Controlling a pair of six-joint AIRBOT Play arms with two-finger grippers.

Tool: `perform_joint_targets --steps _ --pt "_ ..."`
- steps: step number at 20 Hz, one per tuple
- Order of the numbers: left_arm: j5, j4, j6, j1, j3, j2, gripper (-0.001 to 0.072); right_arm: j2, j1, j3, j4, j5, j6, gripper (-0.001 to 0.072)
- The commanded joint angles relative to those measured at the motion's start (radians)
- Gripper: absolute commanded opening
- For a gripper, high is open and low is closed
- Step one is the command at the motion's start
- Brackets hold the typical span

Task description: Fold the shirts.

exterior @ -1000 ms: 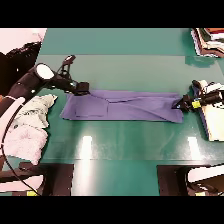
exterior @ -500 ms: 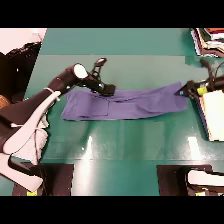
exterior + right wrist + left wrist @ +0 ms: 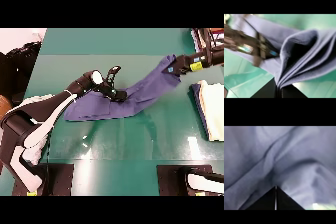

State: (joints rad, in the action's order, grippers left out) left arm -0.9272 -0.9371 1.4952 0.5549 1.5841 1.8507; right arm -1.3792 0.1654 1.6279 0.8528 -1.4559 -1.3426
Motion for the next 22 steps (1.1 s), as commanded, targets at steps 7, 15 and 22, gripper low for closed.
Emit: perform_joint_targets --steps 7,15,22 --pt "-0.016 -0.003 -0.003 -0.004 0.005 0.001 0.0026 0.002 0.187 0.108 0.003 0.170 -0.027 0.0015" --pt "-0.123 -0.186 -0.003 -0.262 0.005 -0.236 0.0026 -0.081 0.364 0.110 -0.095 0.279 0.098 0.0015" --pt "-0.220 -0.366 -0.011 -0.544 0.005 -0.517 0.0027 -0.422 0.654 0.235 -0.460 0.472 0.375 0.0066"
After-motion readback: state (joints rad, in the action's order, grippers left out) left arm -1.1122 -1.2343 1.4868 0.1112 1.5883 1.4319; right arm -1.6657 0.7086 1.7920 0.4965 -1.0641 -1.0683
